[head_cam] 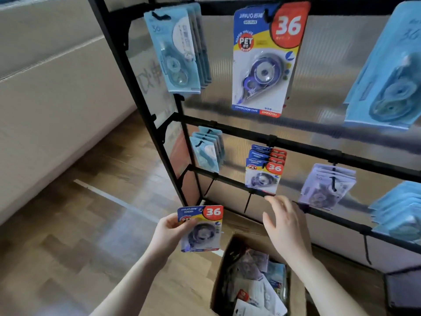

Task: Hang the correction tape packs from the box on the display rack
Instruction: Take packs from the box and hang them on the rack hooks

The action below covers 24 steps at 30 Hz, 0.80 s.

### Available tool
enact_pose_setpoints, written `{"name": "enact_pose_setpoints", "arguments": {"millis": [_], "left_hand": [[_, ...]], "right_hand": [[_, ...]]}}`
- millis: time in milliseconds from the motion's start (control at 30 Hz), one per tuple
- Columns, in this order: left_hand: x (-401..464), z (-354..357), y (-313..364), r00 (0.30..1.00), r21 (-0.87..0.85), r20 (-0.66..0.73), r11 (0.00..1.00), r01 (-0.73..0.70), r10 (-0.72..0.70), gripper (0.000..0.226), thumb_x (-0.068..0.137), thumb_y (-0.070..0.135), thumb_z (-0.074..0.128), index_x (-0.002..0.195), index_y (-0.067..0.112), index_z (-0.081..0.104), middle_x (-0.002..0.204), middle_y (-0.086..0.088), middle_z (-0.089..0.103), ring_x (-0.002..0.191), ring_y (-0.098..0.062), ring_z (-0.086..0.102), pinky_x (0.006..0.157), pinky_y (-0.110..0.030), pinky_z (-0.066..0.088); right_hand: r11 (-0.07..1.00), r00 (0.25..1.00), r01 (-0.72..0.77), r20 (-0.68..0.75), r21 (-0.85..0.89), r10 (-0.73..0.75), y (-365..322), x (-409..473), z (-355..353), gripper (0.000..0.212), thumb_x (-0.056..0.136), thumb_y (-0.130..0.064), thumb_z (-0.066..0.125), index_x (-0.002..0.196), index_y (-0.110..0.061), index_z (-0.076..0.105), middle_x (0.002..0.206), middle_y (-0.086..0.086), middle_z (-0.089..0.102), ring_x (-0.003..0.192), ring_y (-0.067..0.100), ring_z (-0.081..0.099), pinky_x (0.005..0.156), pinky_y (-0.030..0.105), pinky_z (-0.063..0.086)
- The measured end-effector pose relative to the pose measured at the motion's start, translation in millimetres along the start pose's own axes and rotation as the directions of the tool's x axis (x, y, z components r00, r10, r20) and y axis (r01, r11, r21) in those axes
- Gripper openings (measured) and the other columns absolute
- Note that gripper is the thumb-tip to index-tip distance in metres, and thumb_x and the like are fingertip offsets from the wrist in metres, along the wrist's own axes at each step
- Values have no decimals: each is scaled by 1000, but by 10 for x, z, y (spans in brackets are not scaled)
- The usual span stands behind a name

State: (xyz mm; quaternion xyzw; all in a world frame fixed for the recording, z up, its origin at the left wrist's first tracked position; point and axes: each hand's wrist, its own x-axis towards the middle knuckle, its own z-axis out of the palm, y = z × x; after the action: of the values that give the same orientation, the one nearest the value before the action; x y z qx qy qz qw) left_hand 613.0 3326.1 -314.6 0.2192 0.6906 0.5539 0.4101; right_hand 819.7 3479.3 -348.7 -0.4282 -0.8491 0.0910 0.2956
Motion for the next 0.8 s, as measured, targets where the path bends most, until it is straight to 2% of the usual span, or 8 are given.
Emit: {"name": "enact_pose_setpoints", "arguments": {"millis": [133, 267, 367, 467, 633, 800], "left_hand": [[271, -166, -311, 1000, 18, -5, 1000, 8, -8, 12, 87, 12, 65, 96, 7, 70, 86, -7, 75, 77, -19, 72, 62, -23, 55], [877, -287, -920, 999, 1, 4, 999, -45, 45, 20, 82, 18, 67, 98, 5, 69, 87, -8, 75, 79, -20, 72, 62, -24, 55], [1365, -291, -1486, 993, 1, 13, 993, -119, 119, 28, 76, 22, 77, 97, 6, 69, 86, -7, 75, 78, -20, 72, 62, -23, 54], [1778, -231, -1972, 978, -19, 1, 977, -210, 210, 21, 79, 18, 70, 97, 6, 67, 81, -3, 75, 74, -15, 71, 60, -20, 53], [2287, -147, -2486, 932, -85, 27, 930, -358, 362, 25, 77, 21, 65, 98, 9, 66, 84, -1, 75, 76, -15, 71, 64, -22, 55], [2564, -105, -2657, 905, -133, -1, 897, -421, 424, 13, 87, 17, 63, 99, 13, 66, 83, 1, 75, 76, -15, 72, 61, -23, 55]], "right_hand": [[999, 999, 50, -9, -12, -51, -29, -81, 478, 30, 74, -11, 70, 104, -11, 66, 98, 7, 63, 85, 29, 63, 73, 37, 51], [997, 996, 77, -53, -24, -79, 162, -161, 1249, 36, 72, -9, 76, 106, -11, 66, 100, 9, 63, 87, 30, 62, 74, 39, 52], [992, 985, 119, -122, -41, -123, 381, -266, 1840, 30, 79, -19, 60, 108, -11, 66, 103, 11, 63, 89, 31, 61, 77, 40, 52], [986, 970, 163, -178, -36, -166, 629, -422, 2313, 36, 84, -27, 45, 109, -11, 66, 106, 10, 63, 94, 27, 57, 82, 38, 48], [970, 937, 235, -251, -60, -243, 996, -680, 2826, 30, 81, -17, 59, 109, -7, 66, 107, 10, 63, 97, 25, 55, 81, 38, 51], [966, 948, 221, -205, -131, -245, 1222, -864, 3090, 32, 76, -8, 73, 108, -6, 67, 105, 11, 65, 92, 30, 62, 76, 38, 53]]}}
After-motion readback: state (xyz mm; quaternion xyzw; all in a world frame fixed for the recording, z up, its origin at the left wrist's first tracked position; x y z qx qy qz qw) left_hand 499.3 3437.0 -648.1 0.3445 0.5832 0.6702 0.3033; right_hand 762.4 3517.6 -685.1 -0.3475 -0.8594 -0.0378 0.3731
